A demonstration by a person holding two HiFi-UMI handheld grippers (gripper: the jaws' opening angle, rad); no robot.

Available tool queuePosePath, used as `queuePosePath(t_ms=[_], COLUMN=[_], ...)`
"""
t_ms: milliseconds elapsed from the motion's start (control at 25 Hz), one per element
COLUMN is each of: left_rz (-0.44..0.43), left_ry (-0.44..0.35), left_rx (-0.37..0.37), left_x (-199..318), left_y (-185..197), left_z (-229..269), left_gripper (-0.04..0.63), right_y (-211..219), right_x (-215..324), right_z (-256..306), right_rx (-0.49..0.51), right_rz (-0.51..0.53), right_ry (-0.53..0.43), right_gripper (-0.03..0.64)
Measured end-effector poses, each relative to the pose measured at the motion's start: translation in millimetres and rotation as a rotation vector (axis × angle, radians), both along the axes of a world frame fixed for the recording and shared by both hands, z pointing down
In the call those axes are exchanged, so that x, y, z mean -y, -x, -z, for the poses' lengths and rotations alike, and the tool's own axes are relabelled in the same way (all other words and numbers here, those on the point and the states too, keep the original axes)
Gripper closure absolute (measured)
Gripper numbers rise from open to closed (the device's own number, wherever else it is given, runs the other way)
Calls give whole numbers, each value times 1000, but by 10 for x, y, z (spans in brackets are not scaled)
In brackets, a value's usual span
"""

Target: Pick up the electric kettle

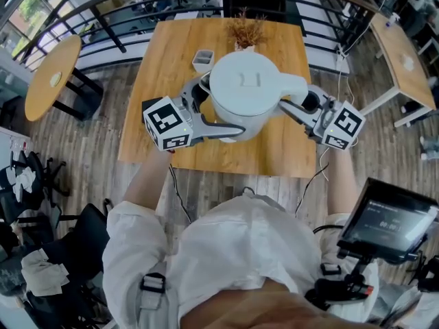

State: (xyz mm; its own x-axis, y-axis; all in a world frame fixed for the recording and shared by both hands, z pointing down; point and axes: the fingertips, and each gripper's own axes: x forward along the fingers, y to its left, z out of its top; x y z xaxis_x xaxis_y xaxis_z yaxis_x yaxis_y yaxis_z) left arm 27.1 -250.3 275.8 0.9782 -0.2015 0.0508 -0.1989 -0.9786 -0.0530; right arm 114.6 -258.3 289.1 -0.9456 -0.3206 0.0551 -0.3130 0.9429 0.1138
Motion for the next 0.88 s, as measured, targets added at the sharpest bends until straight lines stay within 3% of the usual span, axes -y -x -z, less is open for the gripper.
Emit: queuePosePath(t_ms=[880], left_rz=[-2], left_ry=[5], left_rx=[-10], left_x=[15], left_y=[5], left_z=[6], left_gripper=[14], right_y=[10], right_x=[19], right_z=[-5], right_rx=[-8], right_rz=[-2], right_ry=[2], right_gripper=[503])
